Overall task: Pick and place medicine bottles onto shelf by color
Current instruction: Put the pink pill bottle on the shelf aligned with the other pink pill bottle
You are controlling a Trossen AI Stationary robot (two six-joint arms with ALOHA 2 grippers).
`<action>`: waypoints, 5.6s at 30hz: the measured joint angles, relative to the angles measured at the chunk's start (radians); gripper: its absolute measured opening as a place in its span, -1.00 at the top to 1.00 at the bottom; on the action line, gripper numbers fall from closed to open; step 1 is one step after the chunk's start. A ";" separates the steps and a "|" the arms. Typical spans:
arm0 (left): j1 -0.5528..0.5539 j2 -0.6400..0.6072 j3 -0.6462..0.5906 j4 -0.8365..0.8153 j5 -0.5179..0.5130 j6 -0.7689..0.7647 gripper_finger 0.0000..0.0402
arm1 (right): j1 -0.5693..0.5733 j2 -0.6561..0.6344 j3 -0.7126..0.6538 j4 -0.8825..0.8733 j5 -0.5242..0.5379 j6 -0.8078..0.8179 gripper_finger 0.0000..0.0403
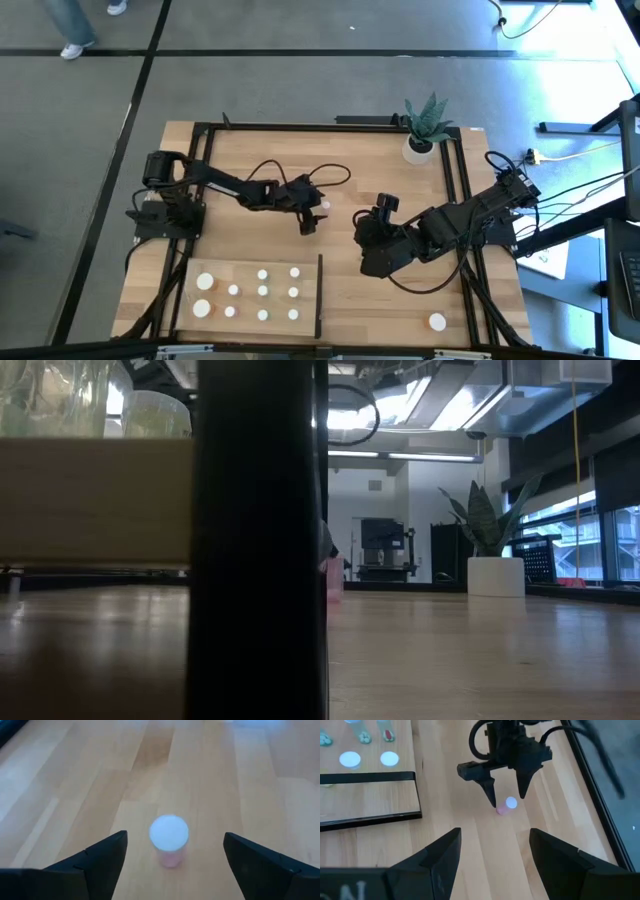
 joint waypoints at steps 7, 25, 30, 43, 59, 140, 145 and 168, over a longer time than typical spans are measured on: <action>0.019 0.057 0.000 0.091 -0.004 0.000 -0.63 | 0.000 0.000 0.000 0.007 0.000 0.002 -0.17; 0.021 0.064 0.000 0.093 -0.029 -0.026 -0.49 | 0.000 0.000 0.000 0.024 0.000 0.000 -0.17; 0.021 0.064 0.000 0.091 -0.026 -0.026 -0.34 | 0.000 0.000 0.000 0.025 0.000 0.000 -0.17; 0.019 0.064 0.000 0.089 -0.024 -0.025 0.07 | 0.000 0.000 0.000 0.026 0.000 0.001 -0.17; -0.014 0.064 0.000 0.089 -0.024 0.008 0.41 | 0.000 0.000 0.000 0.029 0.000 0.001 -0.17; -1.176 -0.701 -0.133 -1.017 -0.679 -1.179 0.42 | -0.002 0.000 0.000 0.344 -0.357 -0.366 -0.17; -1.178 -0.701 -0.168 -0.983 -0.666 -1.179 0.42 | -0.002 0.000 0.000 0.344 -0.357 -0.366 -0.17; -1.178 -0.671 -0.278 -0.851 -0.592 -1.126 0.42 | -0.002 0.000 0.000 0.344 -0.356 -0.368 -0.17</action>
